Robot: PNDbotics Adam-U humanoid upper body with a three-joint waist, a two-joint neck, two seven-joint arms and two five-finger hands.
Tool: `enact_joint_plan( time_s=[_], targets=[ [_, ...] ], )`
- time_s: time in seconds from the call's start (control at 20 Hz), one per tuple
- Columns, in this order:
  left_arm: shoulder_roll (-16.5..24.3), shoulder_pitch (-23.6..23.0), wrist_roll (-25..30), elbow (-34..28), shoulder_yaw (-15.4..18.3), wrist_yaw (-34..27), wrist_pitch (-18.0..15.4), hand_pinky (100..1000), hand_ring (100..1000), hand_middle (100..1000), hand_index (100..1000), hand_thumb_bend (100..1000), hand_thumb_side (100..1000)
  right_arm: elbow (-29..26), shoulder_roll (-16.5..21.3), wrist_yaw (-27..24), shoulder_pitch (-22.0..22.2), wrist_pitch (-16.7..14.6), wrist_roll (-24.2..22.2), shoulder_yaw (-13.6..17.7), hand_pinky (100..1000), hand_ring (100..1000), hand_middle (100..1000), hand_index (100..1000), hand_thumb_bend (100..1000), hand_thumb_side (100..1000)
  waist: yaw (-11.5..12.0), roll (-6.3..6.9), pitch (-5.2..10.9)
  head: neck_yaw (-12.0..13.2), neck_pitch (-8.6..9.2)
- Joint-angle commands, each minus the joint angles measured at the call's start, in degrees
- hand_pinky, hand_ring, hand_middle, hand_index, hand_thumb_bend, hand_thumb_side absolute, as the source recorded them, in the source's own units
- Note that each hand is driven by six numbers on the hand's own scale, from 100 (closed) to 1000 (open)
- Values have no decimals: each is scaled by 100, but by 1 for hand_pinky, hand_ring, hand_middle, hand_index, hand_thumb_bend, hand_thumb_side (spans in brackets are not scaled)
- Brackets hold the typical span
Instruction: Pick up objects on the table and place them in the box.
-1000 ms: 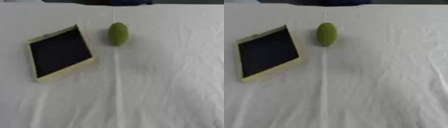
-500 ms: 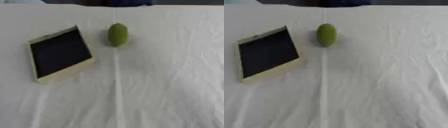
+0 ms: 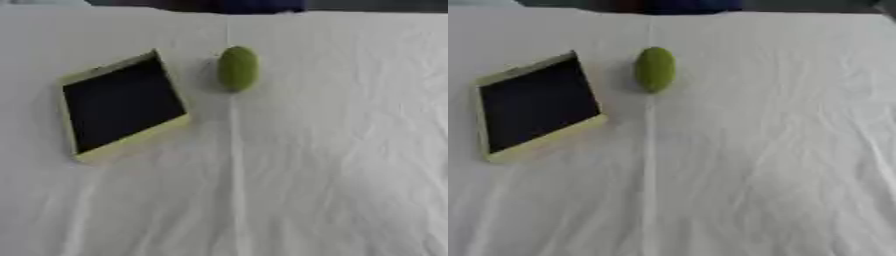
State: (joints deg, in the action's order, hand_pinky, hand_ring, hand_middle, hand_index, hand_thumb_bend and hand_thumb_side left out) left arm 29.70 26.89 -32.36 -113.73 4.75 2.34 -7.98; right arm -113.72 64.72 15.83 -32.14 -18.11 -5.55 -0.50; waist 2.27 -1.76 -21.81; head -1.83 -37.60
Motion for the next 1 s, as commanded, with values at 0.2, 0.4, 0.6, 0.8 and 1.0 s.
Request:
enact_joint_plan(
  time_s=[0.2,0.4,0.6,0.8,1.0],
  targets=[
    [176,72,57,-86,-21,-33,3,772,740,617,741,206,577,-87,321,553,-416,-458,-1029,-476,833,886,882,918,458,331,33,-33,152,-69,-25],
    [175,82,79,-86,-38,-41,6,771,740,617,740,205,578,-87,246,479,-687,-587,-1673,-732,841,893,885,925,472,278,49,-54,165,-105,-28],
    [172,83,92,-86,-47,-48,10,771,740,617,740,204,578,-87,101,250,-1010,-532,-2136,-904,846,897,888,931,478,222,56,-63,181,-147,-29],
    [166,77,100,-86,-52,-53,17,771,740,617,740,202,581,-87,-94,24,-1355,-300,-2541,-1099,848,898,888,934,462,200,58,-68,194,-194,-49],
    [157,77,111,-86,-59,-59,24,771,741,618,740,201,581,22,-362,-160,-1746,5,-2822,-1301,850,898,887,936,447,170,58,-72,208,-242,-61]
  ],
)
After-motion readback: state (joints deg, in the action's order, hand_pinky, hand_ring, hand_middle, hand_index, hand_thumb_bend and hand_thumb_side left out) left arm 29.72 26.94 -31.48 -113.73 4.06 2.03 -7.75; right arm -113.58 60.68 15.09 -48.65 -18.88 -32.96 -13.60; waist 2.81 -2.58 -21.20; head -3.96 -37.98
